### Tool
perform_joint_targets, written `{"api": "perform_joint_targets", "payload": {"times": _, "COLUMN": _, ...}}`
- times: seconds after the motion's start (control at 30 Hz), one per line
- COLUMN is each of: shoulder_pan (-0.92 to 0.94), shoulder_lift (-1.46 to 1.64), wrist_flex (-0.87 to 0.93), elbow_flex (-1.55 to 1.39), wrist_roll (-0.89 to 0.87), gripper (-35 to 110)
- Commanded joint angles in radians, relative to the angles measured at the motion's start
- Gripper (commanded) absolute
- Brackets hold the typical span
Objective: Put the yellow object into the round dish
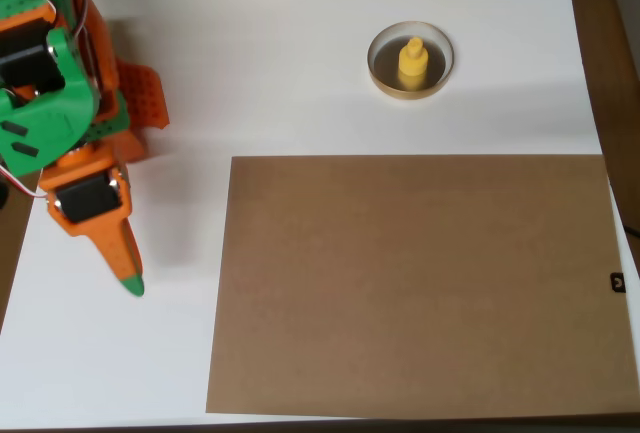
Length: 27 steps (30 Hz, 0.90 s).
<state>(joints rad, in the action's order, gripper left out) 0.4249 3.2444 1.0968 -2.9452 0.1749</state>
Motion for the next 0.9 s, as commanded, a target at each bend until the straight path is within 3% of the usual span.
{"api": "perform_joint_targets", "payload": {"times": 0.0, "shoulder_pan": -0.002, "shoulder_lift": 0.021, "wrist_flex": 0.009, "elbow_flex": 0.008, "wrist_roll": 0.023, "gripper": 0}}
{"api": "perform_joint_targets", "payload": {"times": 0.6, "shoulder_pan": -0.002, "shoulder_lift": 0.021, "wrist_flex": 0.008, "elbow_flex": 0.008, "wrist_roll": 0.021, "gripper": 0}}
{"api": "perform_joint_targets", "payload": {"times": 0.87, "shoulder_pan": 0.066, "shoulder_lift": 0.023, "wrist_flex": -0.008, "elbow_flex": 0.005, "wrist_roll": -0.084, "gripper": 0}}
